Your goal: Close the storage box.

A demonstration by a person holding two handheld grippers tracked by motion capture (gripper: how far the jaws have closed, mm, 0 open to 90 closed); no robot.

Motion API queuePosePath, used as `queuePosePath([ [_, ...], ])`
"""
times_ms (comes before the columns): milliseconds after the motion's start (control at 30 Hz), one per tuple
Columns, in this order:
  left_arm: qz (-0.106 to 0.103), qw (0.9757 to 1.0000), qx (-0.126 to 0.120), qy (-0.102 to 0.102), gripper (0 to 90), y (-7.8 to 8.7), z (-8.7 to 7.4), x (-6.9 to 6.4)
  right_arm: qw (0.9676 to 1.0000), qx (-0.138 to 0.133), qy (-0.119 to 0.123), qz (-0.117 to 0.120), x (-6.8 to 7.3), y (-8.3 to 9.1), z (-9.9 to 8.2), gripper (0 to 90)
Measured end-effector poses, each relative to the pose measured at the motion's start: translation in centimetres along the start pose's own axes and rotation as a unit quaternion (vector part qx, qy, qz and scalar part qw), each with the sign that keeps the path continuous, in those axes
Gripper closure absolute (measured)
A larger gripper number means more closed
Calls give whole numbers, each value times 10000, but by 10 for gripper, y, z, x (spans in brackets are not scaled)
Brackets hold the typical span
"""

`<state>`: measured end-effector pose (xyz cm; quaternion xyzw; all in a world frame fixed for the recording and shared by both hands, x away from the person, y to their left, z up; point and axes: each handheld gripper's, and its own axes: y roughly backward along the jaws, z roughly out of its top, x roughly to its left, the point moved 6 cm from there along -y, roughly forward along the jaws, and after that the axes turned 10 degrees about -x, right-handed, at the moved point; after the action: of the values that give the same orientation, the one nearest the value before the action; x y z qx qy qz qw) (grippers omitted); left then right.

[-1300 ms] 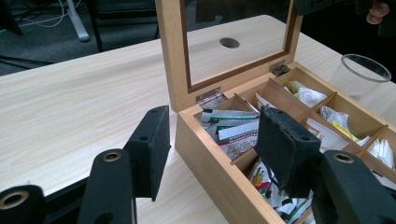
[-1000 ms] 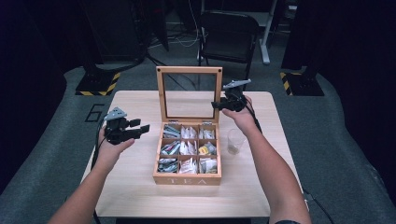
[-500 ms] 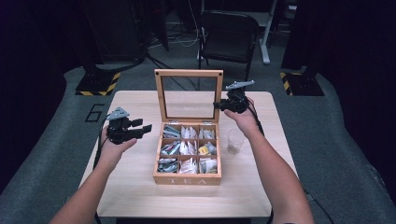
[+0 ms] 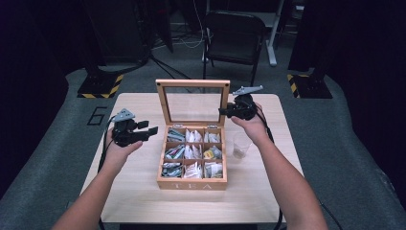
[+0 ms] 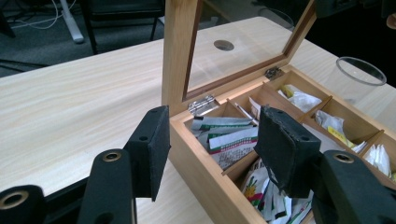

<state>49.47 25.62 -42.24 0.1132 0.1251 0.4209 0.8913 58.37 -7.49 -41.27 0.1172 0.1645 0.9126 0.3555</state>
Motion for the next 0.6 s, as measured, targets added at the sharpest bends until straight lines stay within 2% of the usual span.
queuePosePath([
  [133, -36, 10000, -49, -4, 446, -3, 6, -3, 9997, -242, -44, 96, 5, 10, 3, 606],
  [300, -67, 9999, -108, -54, 446, -5, 14, -5, 9992, -332, -31, 200, 14, 20, 8, 593],
  [400, -108, 9998, -113, -112, 446, -5, 18, -7, 9994, -227, 112, 230, 21, 25, 8, 591],
  [600, -240, 9994, -102, -220, 476, -6, 20, -14, 9988, -176, 247, 374, 32, 34, -1, 553],
])
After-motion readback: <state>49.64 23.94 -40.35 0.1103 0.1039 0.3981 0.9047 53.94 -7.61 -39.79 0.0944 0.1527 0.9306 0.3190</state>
